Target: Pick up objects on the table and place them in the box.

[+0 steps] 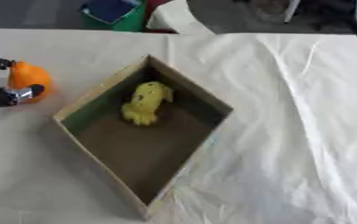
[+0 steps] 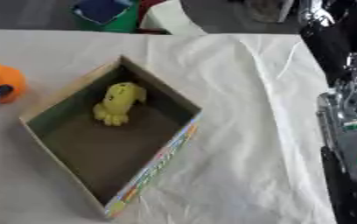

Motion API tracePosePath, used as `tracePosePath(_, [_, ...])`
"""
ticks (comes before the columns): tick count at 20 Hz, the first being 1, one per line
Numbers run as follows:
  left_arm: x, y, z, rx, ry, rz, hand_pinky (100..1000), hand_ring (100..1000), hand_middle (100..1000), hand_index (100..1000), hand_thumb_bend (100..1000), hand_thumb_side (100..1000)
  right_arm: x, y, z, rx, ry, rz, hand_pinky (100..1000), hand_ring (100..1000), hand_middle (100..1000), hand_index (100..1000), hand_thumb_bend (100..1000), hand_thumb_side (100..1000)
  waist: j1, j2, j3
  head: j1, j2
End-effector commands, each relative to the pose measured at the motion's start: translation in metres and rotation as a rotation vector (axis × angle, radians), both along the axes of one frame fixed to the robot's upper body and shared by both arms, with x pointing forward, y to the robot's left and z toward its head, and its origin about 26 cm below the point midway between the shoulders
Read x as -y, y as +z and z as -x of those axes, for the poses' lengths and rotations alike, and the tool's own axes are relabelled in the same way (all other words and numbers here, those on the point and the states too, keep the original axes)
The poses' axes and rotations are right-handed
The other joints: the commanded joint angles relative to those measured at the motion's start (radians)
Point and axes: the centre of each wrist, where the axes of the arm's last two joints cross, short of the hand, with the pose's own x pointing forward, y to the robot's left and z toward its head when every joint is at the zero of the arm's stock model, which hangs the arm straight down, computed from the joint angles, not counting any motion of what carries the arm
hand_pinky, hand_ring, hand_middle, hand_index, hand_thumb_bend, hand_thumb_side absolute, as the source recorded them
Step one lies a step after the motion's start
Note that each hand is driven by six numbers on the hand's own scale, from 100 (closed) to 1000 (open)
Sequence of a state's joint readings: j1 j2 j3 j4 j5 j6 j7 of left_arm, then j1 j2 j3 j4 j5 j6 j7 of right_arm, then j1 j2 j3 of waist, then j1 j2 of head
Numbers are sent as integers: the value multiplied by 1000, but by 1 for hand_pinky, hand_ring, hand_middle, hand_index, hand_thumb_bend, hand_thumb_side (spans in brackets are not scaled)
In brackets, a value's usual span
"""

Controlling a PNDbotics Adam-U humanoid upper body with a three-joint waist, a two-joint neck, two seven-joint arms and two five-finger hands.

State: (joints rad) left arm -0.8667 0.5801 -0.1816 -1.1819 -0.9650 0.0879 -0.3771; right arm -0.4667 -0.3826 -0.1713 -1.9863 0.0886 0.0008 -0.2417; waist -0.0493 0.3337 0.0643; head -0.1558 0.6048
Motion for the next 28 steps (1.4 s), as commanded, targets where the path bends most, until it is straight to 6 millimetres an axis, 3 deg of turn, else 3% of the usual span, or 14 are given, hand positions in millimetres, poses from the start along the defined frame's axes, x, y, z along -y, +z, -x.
tracePosePath(1, [-2,14,0,33,9,-21,662,840,783,890,479,845,1,10,3,31,-2,25,776,683,447,780,100,455,3,-17,0,1,-11])
tracePosePath(4, [-1,13,0,49,11,-28,637,822,761,859,417,796,1,10,3,30,2,24,777,684,446,780,100,455,2,-14,-5,-1,-13])
tracePosePath(11, [5,13,-1,68,-15,54,547,728,631,730,101,528,1,9,3,23,1,22,780,685,445,781,100,456,-1,-12,5,-2,-7])
tracePosePath(19, [9,20,3,50,-70,175,456,637,550,648,100,245,2,7,3,13,-3,21,781,685,445,782,100,458,-1,-19,16,-5,2])
tracePosePath(28, [27,48,21,270,-106,130,377,573,509,615,100,295,1,7,3,14,5,21,780,686,447,781,100,461,4,-40,13,-10,11])
